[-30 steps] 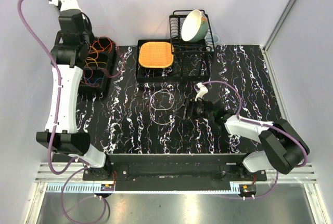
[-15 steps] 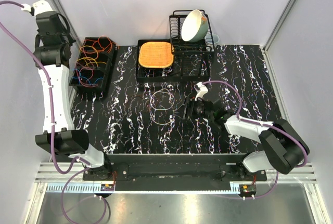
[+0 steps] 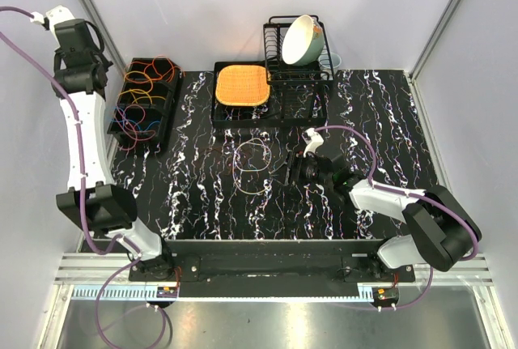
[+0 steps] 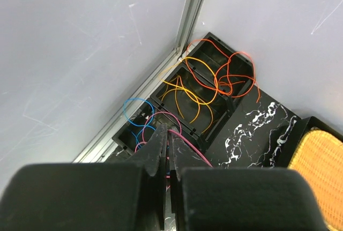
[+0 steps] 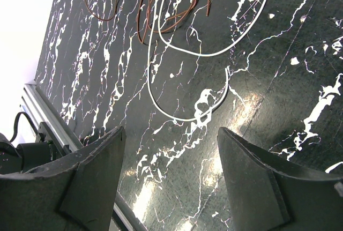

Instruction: Untangle the cables

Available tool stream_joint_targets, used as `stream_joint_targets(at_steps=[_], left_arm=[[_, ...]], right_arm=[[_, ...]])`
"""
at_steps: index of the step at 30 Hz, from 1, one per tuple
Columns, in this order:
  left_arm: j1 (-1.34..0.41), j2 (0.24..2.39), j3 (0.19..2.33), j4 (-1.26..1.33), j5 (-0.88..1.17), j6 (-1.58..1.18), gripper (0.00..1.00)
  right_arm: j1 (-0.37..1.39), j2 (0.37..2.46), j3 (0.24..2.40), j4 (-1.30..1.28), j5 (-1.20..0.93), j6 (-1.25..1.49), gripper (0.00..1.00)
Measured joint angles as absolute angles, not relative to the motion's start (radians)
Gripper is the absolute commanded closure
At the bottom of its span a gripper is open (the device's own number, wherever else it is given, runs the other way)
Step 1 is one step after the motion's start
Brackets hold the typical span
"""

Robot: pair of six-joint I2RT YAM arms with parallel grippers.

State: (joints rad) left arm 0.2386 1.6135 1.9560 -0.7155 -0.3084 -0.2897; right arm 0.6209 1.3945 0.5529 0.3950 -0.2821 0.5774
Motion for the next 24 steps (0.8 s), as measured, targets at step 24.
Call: stream_joint_targets(at_steps=[24], left_arm=[[0.254,1.705,1.871,-0.521,-0.314,-0.311,1.00]], right_arm=[[0.620,1.417,0.553,0.396,-0.302,0.577,0.25]])
